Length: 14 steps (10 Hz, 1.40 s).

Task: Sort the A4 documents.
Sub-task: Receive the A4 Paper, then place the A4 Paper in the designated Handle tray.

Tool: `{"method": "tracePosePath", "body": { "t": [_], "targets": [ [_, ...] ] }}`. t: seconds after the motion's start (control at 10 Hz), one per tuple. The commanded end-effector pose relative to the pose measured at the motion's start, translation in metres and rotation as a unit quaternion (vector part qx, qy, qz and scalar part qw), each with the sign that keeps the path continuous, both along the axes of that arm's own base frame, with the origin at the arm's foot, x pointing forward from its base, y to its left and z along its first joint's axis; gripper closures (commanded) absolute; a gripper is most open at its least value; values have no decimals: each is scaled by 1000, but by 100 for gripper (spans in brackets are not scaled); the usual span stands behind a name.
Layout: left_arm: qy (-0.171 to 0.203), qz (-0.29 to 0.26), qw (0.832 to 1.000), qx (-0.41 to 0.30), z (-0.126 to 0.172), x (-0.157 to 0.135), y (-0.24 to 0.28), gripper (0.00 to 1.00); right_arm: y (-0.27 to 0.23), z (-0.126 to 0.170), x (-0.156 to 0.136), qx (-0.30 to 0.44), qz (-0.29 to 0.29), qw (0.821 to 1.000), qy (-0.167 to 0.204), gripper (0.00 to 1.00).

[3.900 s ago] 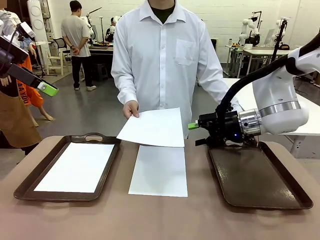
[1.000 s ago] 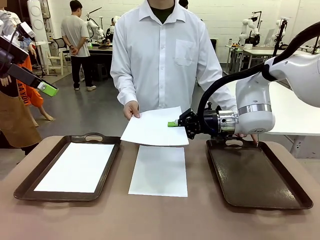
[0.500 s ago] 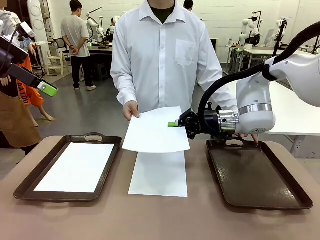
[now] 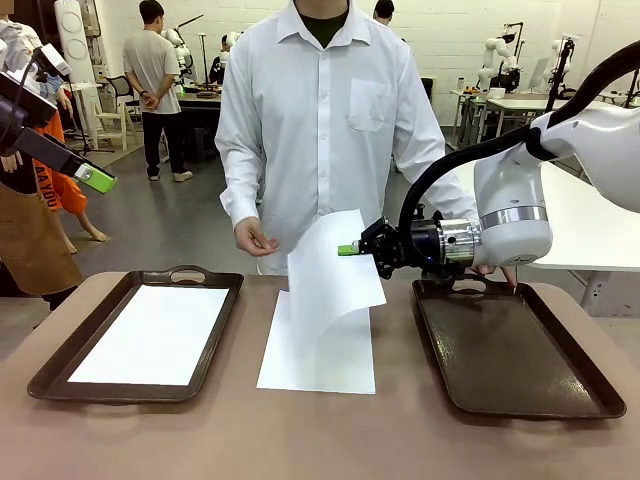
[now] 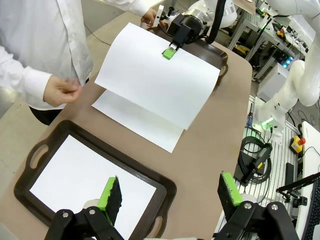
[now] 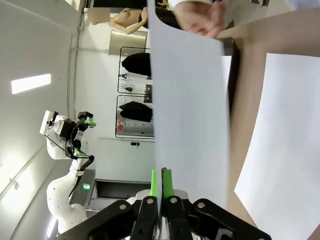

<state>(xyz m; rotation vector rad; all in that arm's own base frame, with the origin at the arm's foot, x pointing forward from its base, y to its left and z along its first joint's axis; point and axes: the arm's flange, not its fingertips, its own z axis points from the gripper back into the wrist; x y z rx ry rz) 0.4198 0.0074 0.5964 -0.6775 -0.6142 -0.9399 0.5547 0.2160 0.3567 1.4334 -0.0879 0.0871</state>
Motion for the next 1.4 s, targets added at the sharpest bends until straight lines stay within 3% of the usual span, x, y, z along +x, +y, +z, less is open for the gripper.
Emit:
{"method": "tracePosePath", "body": {
  "t": [0.0, 1.3],
  "targets": [
    [-1, -2, 1000, 2, 0, -1, 0, 0, 4, -1, 0, 5, -14, 1000, 5, 100],
    [-1, -2, 1000, 2, 0, -1, 0, 0, 0, 0, 0, 0, -2, 1000, 0, 99]
  ]
}}
